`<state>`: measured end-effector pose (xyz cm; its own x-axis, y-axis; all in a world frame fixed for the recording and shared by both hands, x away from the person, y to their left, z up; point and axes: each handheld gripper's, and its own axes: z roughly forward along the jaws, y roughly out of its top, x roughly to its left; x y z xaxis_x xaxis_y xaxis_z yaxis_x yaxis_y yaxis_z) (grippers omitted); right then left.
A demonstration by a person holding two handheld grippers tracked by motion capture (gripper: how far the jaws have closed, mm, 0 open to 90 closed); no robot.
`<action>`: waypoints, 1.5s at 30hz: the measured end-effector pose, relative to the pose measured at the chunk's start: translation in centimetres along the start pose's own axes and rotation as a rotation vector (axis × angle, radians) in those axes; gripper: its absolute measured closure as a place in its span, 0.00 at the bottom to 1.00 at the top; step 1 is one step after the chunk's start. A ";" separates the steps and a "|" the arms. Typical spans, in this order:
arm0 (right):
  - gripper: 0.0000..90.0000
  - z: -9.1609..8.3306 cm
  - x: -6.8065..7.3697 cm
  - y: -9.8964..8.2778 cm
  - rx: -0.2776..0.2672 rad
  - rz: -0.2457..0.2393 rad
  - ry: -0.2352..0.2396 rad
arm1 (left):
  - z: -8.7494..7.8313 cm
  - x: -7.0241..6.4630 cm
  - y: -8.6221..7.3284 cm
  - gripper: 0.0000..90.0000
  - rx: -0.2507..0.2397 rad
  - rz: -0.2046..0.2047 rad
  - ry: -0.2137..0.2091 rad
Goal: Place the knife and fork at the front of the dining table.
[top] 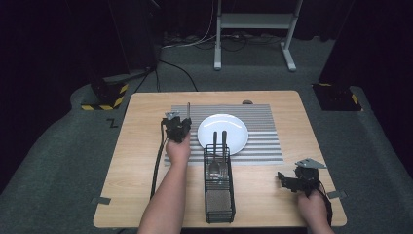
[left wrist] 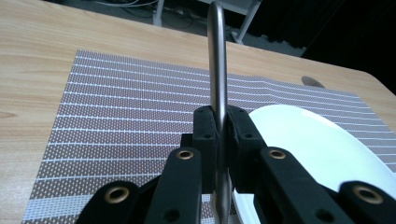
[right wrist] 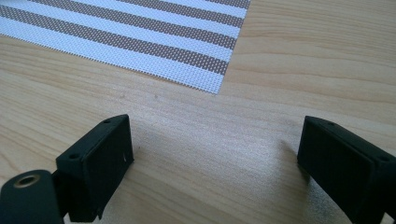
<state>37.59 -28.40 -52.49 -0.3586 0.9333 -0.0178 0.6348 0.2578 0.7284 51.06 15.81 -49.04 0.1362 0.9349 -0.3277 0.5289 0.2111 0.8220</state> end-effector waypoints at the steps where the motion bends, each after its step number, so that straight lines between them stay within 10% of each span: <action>1: 0.11 0.0 0.0 0.0 0.002 -0.001 0.001 | 0.1 0.0 0.0 0.92 0.005 0.001 0.001; 45: 0.11 0.0 0.0 0.0 0.002 -0.012 0.016 | 3.2 0.9 -0.2 0.89 0.141 -0.089 0.085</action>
<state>37.62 -28.36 -52.48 -0.3769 0.9261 -0.0159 0.6316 0.2695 0.7270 53.77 15.73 -50.97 0.0159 0.9364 -0.3505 0.6485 0.2572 0.7164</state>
